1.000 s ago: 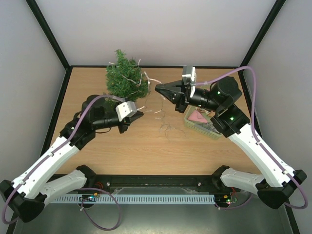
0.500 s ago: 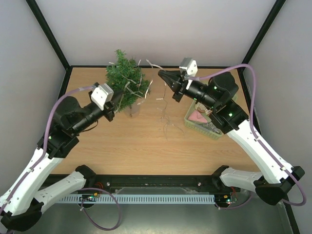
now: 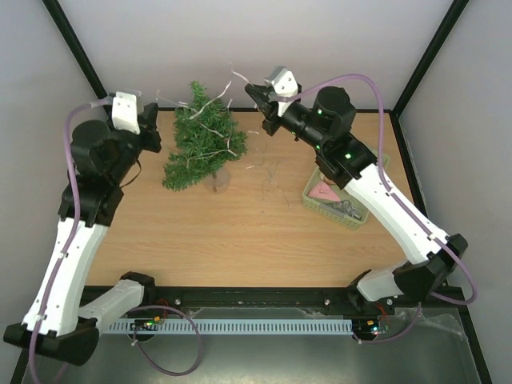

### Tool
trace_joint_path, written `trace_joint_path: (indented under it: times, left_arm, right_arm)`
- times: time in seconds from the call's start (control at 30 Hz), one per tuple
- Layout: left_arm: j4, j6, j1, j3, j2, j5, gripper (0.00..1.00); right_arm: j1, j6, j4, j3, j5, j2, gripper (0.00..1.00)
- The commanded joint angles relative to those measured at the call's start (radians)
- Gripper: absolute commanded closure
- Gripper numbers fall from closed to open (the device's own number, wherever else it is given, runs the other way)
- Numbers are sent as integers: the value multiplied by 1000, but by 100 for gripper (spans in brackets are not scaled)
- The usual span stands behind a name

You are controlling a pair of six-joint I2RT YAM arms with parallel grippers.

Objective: Decorate the small christmas tree
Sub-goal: Wrap the decoration item around the Christmas tree.

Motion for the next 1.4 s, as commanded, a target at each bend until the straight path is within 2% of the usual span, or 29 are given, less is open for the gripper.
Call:
trace_joint_path:
  times: [0.0,0.2,0.5,0.7,0.93,1.07,1.2,1.37]
  left_arm:
    - [35,-95,101,64,82,125,98]
    - [59,-127,174,148,211,222,98]
    - [133,-166,228,249,378,321,98]
    - [121,-180,243,325,487,330,98]
    - [121,-202,245,357,582,402,98]
    - [103,-211,245,365,584,436,87]
    - [73,-208,245,365,551,418,67]
    - [19,-214,245,355,508,421,58]
  right_arm:
    - [4,-57,-15,90,86,71,98]
    - [-9,-57,-70,226,149,193,98]
    - [-100,36,-146,416,121,339,98]
    - [-140,40,-185,444,113,401,98]
    - [-167,28,-242,446,123,446,98]
    - [-190,40,-285,442,152,457,98]
    - [-206,46,-307,416,140,448,98]
    - [-211,49,-342,398,155,438,98]
